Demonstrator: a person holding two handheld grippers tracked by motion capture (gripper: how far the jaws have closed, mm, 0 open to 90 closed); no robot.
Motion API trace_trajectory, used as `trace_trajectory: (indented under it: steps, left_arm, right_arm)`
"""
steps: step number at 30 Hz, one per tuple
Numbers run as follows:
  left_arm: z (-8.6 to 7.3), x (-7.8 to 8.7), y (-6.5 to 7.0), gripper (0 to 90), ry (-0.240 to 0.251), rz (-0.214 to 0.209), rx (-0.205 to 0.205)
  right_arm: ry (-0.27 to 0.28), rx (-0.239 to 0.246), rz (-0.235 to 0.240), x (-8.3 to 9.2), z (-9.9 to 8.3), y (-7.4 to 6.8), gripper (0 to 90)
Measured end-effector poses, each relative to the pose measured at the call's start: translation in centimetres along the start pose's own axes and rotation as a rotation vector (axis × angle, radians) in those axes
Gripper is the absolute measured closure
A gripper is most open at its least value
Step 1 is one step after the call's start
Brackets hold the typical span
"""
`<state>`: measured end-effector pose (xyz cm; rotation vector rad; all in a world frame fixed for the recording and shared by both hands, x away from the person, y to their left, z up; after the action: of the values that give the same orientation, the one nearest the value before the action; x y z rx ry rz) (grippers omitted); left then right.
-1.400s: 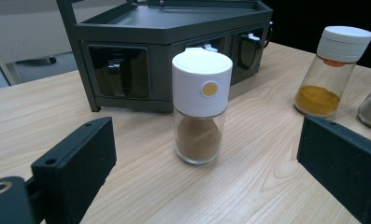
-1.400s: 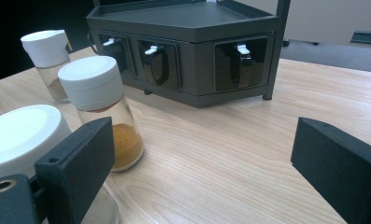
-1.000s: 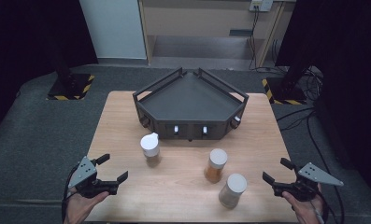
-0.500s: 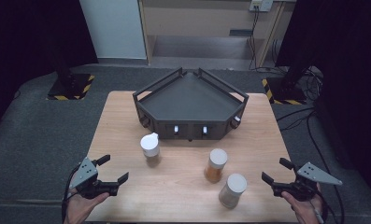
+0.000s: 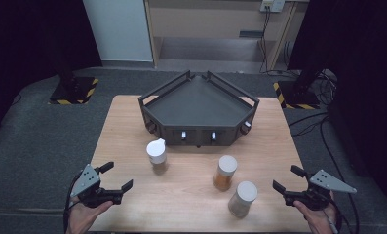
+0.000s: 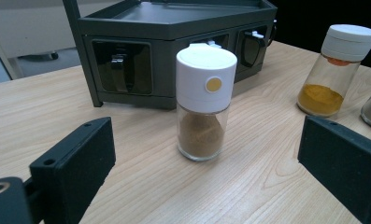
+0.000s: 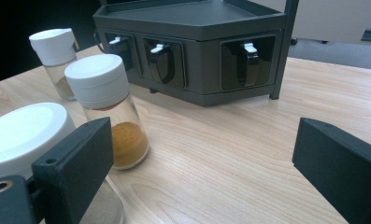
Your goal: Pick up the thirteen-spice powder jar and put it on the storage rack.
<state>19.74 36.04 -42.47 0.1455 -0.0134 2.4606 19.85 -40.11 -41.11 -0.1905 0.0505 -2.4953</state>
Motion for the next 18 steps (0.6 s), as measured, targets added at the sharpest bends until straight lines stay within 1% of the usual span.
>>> trace_trajectory:
  steps: [18]
  left_arm:
    - [-0.03,0.28,0.13,2.7,-0.001,0.007,0.001]
  right_arm:
    - [-0.001,-0.003,0.01,-0.39,0.02,0.22,6.2]
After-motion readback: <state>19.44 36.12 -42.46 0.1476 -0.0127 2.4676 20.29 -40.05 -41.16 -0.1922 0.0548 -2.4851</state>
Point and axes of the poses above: each handheld gripper's, and its own axes: x roughly backward along the jaws, z roughly out of its top, y roughly to its right, the point moved 2 cm from there along -x, roughly forward along the jaws, and after that the axes turned 11 degrees about y, right-handed, at the moved point
